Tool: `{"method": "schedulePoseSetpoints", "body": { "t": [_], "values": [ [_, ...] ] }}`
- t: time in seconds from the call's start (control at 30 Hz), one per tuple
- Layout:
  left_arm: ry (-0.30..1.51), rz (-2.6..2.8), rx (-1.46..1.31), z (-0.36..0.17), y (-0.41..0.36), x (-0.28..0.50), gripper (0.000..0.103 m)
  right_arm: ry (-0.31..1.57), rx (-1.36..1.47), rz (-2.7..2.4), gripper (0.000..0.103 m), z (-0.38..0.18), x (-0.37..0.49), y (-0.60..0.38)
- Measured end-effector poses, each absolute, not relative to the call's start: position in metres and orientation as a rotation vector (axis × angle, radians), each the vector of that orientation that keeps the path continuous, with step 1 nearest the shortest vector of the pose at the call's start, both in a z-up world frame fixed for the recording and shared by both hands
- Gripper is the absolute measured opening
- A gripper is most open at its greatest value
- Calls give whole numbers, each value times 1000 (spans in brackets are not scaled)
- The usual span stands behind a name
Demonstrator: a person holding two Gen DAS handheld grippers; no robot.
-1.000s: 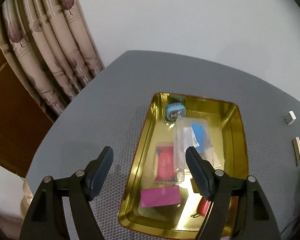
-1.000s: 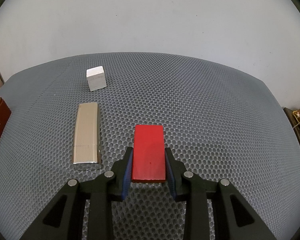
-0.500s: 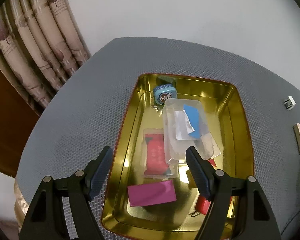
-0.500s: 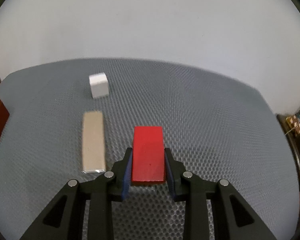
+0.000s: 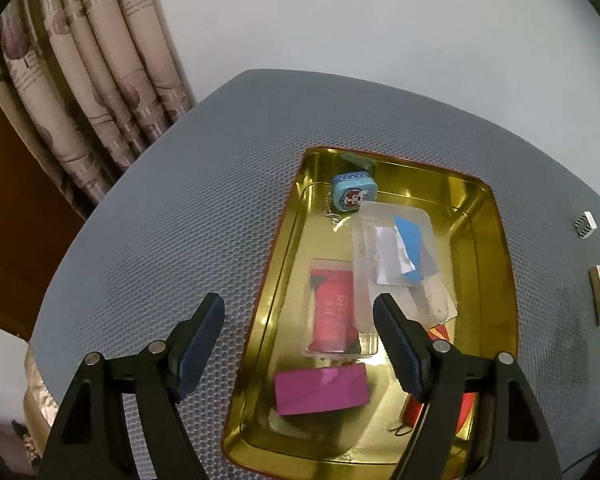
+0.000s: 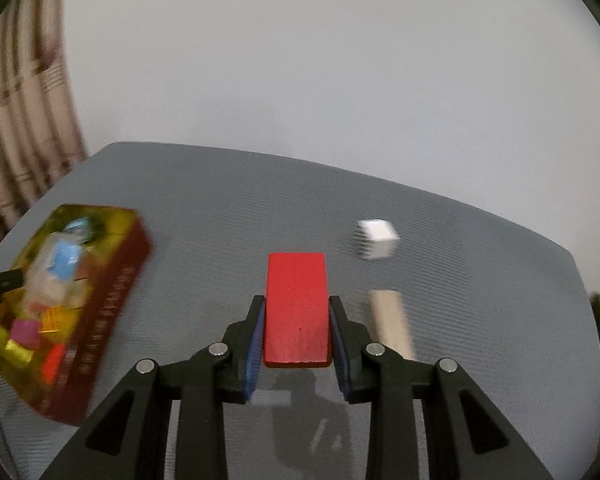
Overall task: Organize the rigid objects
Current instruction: 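Carry the red block into the tin and open the right tool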
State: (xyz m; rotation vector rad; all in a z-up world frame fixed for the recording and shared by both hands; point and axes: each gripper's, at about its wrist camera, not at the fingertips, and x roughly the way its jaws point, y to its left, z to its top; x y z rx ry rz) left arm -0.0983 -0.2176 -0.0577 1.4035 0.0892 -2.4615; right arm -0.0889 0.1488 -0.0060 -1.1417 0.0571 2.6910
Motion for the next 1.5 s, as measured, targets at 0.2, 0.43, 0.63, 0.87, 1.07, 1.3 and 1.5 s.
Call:
{"method": "schedulePoseSetpoints", "body": {
  "t": [0.2,0.43,0.63,0.87,1.07,1.3,1.5],
  "values": [
    [113,-2450,1409,-60,-223,-99,74,16,-1172,2803,30,5,-99,94],
    [158,-2430,1420,-61,-235,-100,74,-8,-1208,2880,30,20,-108,48],
    [194,-2407,1412,-61,-244,-99,74,-13,-1239,2925,30,21,-114,18],
    [243,-2376,1423,-64,-256,-99,74,-18,-1281,2955,30,17,-124,-13],
    [268,-2365,1420,-63,-260,-98,74,-42,-1307,2963,30,12,-129,-33],
    [281,-2356,1429,-64,-262,-98,74,-36,-1334,2947,30,2,-134,-37],
    [284,-2361,1434,-65,-262,-98,74,-19,-1353,2949,30,-4,-135,-39]
  ]
}}
